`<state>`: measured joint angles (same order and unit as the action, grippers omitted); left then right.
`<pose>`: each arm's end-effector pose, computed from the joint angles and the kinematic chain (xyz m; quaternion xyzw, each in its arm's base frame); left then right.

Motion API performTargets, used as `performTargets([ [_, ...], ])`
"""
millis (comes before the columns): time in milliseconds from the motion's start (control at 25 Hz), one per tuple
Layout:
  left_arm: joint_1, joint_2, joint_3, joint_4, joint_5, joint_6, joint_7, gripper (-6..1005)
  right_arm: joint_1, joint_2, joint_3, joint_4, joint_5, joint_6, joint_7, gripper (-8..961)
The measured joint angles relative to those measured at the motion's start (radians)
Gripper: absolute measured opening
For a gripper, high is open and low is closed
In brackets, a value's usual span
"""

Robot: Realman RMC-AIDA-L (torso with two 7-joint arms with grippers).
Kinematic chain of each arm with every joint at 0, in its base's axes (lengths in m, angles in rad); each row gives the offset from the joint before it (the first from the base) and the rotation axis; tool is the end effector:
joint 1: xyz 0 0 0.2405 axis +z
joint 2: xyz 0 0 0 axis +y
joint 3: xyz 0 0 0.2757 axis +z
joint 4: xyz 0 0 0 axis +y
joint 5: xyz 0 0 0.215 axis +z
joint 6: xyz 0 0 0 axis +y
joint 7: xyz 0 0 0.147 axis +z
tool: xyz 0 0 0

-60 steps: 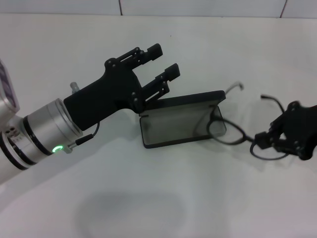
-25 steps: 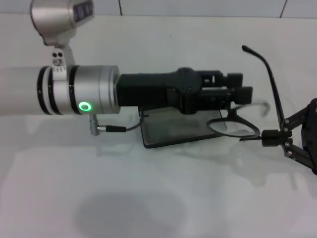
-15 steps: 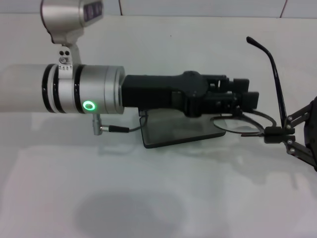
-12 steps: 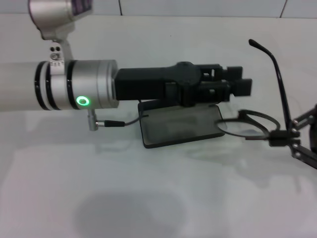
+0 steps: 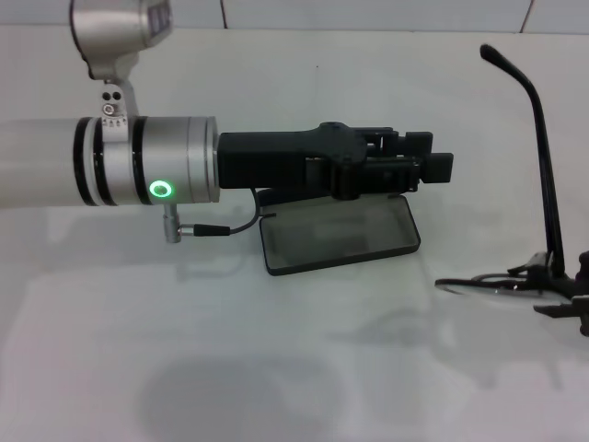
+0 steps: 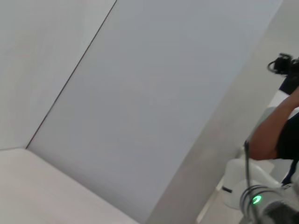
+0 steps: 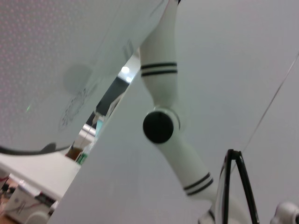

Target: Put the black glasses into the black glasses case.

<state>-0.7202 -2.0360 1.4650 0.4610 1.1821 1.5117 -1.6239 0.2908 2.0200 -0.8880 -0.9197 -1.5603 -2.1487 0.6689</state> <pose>-0.1556 0.3531 -0.0685 0.8943 0.2599 0.3522 0.0924 0.2498 0.2432 0.0611 -0.8739 -0.2784 0.3820 0.1133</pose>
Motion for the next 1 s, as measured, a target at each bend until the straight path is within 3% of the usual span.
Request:
performTargets([
  [240,0.003,-0.007,-0.001,-0.001,-0.001,-0.076,0.007,570,0.019,0.0,-0.097,0.028,0.053,0.002,0.009,25],
  [440,-0.02,-0.054,-0.024,0.009,0.001,-0.183,0.049,570,0.092,0.003,-0.157,0.138,0.07,0.026,0.087,25],
  [560,-0.039,-0.061,-0.018,0.004,-0.006,-0.199,0.086,570,0.162,-0.004,-0.156,0.254,0.066,0.062,0.132,25],
  [760,-0.027,-0.065,-0.018,0.002,-0.057,-0.163,0.183,570,0.202,-0.009,-0.159,0.331,0.063,0.12,0.172,26],
  [1000,0.034,-0.065,-0.017,0.0,-0.141,0.009,0.388,570,0.202,-0.009,-0.159,0.335,0.055,0.2,0.281,26],
])
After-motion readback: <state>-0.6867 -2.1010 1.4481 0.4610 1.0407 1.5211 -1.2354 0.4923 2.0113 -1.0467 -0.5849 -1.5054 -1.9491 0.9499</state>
